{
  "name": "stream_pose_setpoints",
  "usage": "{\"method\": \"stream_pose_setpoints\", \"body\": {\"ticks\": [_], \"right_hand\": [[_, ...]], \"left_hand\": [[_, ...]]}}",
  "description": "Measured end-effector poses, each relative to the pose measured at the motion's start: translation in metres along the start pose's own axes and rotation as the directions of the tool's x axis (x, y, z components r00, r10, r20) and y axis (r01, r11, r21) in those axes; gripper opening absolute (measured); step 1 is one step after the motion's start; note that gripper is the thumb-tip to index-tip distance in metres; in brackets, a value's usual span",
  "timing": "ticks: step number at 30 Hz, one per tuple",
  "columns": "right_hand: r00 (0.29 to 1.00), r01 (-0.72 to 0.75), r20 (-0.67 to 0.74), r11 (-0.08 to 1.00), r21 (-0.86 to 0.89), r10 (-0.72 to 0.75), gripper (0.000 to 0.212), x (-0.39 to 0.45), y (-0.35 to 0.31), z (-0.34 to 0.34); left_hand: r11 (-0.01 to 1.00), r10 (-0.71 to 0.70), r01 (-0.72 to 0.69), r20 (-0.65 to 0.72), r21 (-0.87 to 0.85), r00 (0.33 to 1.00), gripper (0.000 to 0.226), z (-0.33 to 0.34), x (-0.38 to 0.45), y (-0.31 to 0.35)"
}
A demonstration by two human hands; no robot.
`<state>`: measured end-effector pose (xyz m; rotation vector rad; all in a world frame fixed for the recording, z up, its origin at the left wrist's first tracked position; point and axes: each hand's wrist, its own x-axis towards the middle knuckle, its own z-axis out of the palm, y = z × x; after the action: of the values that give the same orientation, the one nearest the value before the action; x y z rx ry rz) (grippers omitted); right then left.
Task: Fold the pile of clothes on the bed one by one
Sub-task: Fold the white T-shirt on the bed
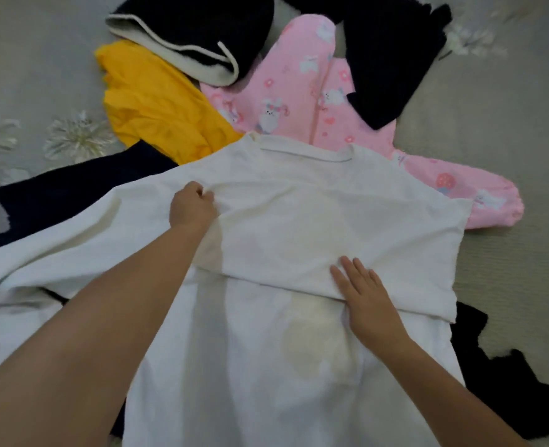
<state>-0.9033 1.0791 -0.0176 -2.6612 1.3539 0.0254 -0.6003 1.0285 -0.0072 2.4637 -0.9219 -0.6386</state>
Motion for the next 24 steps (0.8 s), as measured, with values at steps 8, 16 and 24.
{"method": "stream_pose_setpoints", "body": {"ticks": [8, 16, 24], "right_hand": [[0.966, -0.082, 0.241, 0.996, -0.034, 0.088, 0.071, -0.004, -0.006, 0.001], [0.972, 0.067, 0.228, 0.996, -0.05, -0.054, 0.072, 0.016, -0.055, -0.021], [0.946, 0.301, 0.117, 0.953, 0.024, -0.302, 0.046, 0.063, -0.204, 0.009]], "left_hand": [[0.946, 0.137, -0.128, -0.01, 0.297, 0.99, 0.032, -0.013, 0.011, -0.022], [0.978, 0.2, -0.199, -0.005, 0.07, 0.98, 0.045, -0.045, -0.036, -0.094], [0.98, -0.082, 0.137, -0.341, 0.141, 0.937, 0.06, -0.105, -0.123, -0.231]]}}
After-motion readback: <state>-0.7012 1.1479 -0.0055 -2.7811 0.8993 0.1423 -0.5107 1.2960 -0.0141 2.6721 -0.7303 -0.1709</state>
